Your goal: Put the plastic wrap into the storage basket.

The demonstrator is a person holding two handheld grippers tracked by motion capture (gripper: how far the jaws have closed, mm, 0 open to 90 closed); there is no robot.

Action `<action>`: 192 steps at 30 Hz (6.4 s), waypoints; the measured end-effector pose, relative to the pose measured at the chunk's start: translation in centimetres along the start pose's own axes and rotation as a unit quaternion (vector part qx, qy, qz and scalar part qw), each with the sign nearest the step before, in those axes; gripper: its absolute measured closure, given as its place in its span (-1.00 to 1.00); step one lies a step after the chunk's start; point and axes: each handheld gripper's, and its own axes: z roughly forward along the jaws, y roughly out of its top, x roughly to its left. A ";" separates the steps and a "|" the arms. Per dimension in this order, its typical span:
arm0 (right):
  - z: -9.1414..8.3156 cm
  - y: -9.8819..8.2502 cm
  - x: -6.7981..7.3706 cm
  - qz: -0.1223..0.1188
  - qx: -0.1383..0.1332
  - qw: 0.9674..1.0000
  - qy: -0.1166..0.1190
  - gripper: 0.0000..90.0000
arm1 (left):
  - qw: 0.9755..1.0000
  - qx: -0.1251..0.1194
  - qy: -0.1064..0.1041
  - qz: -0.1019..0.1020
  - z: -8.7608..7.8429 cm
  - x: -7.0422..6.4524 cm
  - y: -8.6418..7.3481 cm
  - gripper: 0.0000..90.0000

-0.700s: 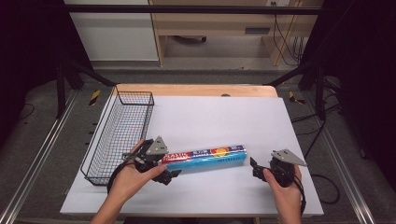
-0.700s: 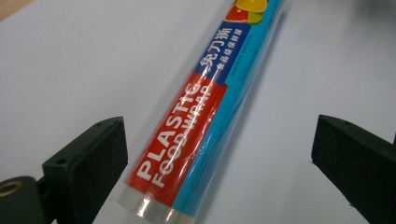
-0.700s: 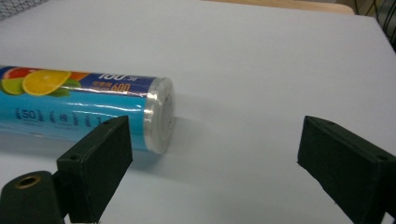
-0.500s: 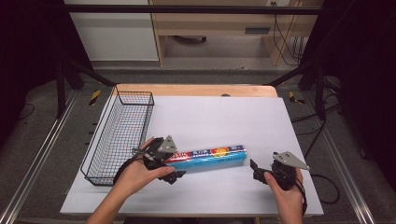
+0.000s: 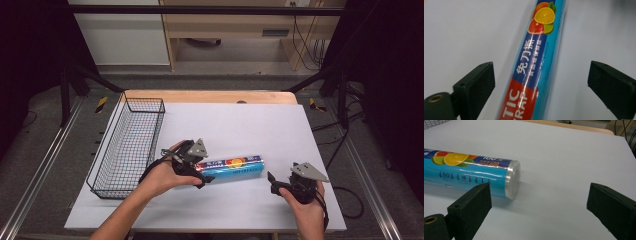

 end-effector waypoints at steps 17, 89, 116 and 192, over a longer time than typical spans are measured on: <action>0.1 0.0 0.0 0.006 0.000 1.000 0.008 -0.85 | 0.997 0.070 -0.023 0.017 5.1 0.8 0.6 -0.67; -0.3 -0.2 -0.6 0.039 -0.002 0.999 0.013 -0.88 | 0.998 0.054 0.023 -0.027 -0.5 -0.1 3.3 -0.30; 0.1 0.0 0.3 0.025 0.003 0.999 0.027 -0.88 | 0.995 0.010 0.070 -0.073 -5.7 0.1 3.9 -0.29; 0.0 0.3 2.0 -0.004 -0.002 0.998 0.057 -0.85 | 0.946 0.098 0.216 -0.221 -18.5 2.7 -5.3 -0.29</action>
